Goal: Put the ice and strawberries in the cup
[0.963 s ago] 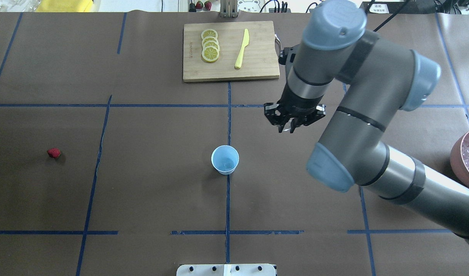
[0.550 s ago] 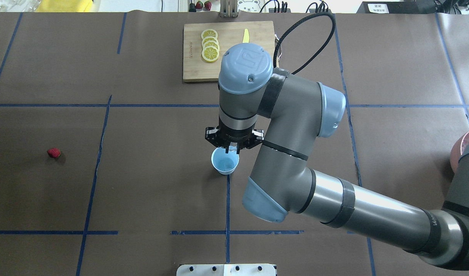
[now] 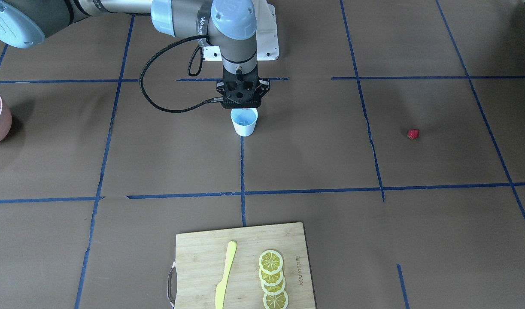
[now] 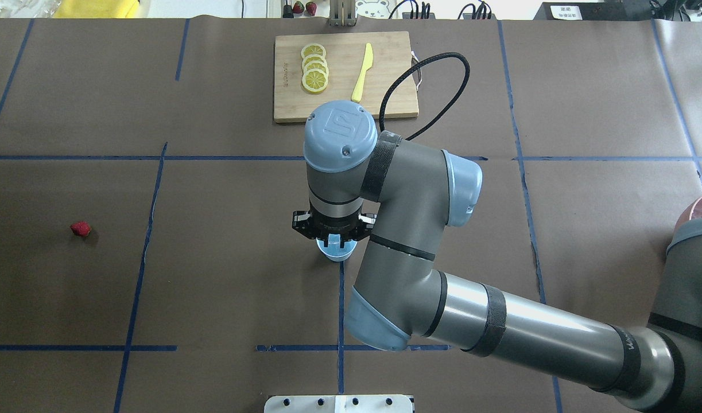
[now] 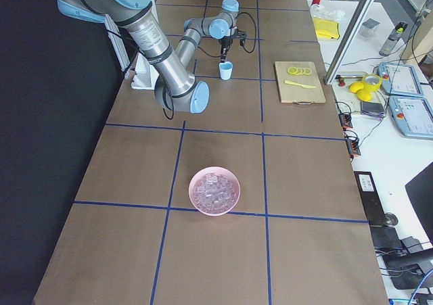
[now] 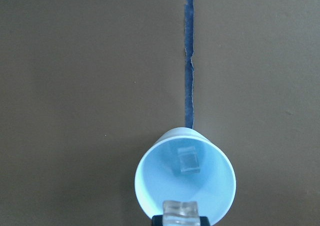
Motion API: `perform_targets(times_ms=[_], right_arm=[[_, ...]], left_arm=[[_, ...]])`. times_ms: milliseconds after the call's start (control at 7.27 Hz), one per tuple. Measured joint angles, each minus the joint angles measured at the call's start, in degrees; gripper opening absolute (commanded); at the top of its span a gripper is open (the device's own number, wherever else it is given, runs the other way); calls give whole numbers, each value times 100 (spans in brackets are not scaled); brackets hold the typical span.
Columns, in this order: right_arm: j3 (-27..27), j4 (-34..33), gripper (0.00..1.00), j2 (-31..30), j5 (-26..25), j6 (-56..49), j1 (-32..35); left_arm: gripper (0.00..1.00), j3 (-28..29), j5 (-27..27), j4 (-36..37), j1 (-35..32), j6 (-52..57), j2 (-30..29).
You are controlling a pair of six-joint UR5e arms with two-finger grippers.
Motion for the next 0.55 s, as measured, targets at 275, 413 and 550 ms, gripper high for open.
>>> perform_targets(times_ms=[275,413,550], right_arm=[[-76,1,68,16,-62,-4,-20],[-87,1,98,17,-75,-5,-22],[-80,1,99,15,-81,-5,-25]], left_arm=[[100,1,0,0,1,0,0],[100,1,0,0,2,0,0],[100,1,-2,0,2,0,0]])
